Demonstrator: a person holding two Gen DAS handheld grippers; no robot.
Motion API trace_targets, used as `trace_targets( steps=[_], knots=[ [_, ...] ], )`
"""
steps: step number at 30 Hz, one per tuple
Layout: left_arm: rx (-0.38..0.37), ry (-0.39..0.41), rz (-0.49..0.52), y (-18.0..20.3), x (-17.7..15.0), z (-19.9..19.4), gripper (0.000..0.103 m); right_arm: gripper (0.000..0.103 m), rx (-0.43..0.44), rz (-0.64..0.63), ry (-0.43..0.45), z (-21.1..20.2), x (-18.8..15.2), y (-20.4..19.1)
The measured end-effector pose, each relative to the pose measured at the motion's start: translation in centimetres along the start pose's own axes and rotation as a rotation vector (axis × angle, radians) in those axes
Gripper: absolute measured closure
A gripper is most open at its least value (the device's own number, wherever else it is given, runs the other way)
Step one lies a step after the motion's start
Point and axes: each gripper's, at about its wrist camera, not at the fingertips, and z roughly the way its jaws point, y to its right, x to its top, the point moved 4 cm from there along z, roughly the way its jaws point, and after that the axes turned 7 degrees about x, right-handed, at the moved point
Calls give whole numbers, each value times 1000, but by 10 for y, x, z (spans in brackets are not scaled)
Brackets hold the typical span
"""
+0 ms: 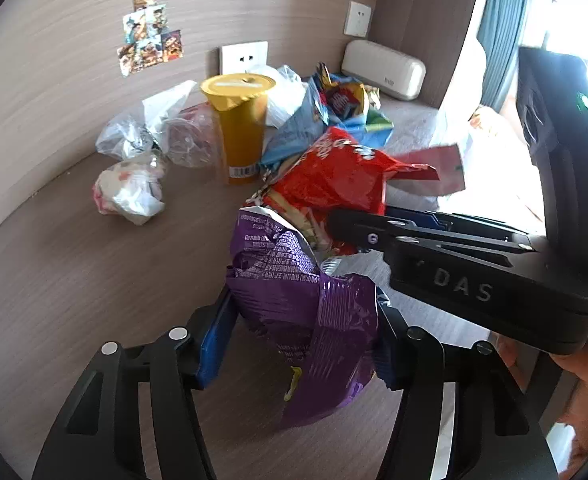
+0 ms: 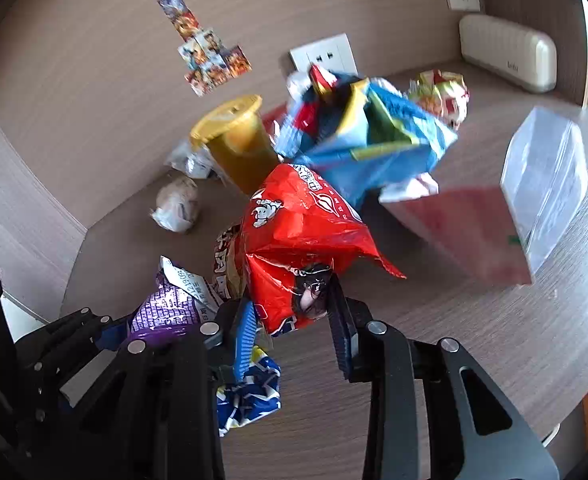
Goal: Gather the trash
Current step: 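Grasp the purple snack bag with the left tool while the right tool grasps the red snack bag, then carry both bags over the white trash bin with both tools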
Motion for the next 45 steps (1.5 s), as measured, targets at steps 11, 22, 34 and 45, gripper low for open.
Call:
trace_targets(
  steps=[11, 22, 34, 45],
  knots=[
    [48, 59, 13, -17, 16, -66, 48, 69, -89, -129, 177, -76, 36, -44],
    [-63, 185, 151, 41, 65, -108, 48, 69, -300, -114, 308, -176, 34, -46],
    [-222, 176, 313, 167, 60, -100, 48, 69, -523, 32, 357, -268, -18, 19],
    [-282, 90, 399, 304, 17, -70, 48, 68, -617, 138, 260, -322, -98, 109]
  ],
)
